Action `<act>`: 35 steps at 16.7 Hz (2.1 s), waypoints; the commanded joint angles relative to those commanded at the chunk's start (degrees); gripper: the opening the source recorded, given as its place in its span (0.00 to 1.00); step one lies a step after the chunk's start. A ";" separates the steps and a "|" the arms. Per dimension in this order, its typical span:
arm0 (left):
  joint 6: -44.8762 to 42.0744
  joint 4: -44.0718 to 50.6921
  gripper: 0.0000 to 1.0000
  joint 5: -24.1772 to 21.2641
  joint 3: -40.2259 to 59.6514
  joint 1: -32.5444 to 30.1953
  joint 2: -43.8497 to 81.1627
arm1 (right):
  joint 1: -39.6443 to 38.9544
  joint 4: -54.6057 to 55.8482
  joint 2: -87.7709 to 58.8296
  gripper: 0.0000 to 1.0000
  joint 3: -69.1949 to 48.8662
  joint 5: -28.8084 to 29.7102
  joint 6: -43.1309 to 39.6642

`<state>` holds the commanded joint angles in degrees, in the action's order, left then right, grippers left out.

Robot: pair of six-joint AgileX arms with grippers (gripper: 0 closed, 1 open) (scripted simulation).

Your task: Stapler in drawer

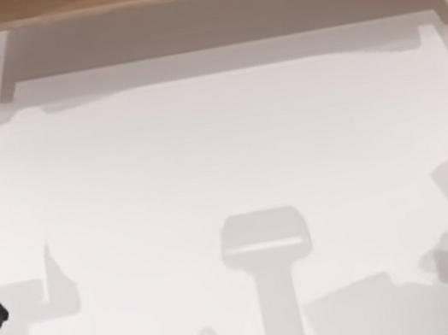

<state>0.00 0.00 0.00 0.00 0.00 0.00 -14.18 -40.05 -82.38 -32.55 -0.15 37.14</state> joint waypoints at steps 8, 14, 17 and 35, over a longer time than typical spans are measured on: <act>0.00 0.00 1.00 0.00 0.00 0.00 0.00 | 0.00 0.00 0.00 0.55 0.00 0.00 0.00; 0.00 0.00 1.00 0.00 0.00 0.00 0.00 | 0.00 0.00 0.00 0.10 0.00 0.00 0.00; 0.00 0.00 1.00 0.00 0.00 0.00 0.00 | 0.00 0.00 0.00 0.00 0.00 0.00 0.00; 0.00 0.00 1.00 0.00 0.00 0.00 0.00 | 0.12 -9.02 4.49 0.00 -4.31 0.25 -0.22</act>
<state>0.00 0.00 0.00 0.00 0.00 0.00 -14.07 -49.07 -77.89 -36.85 0.10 36.91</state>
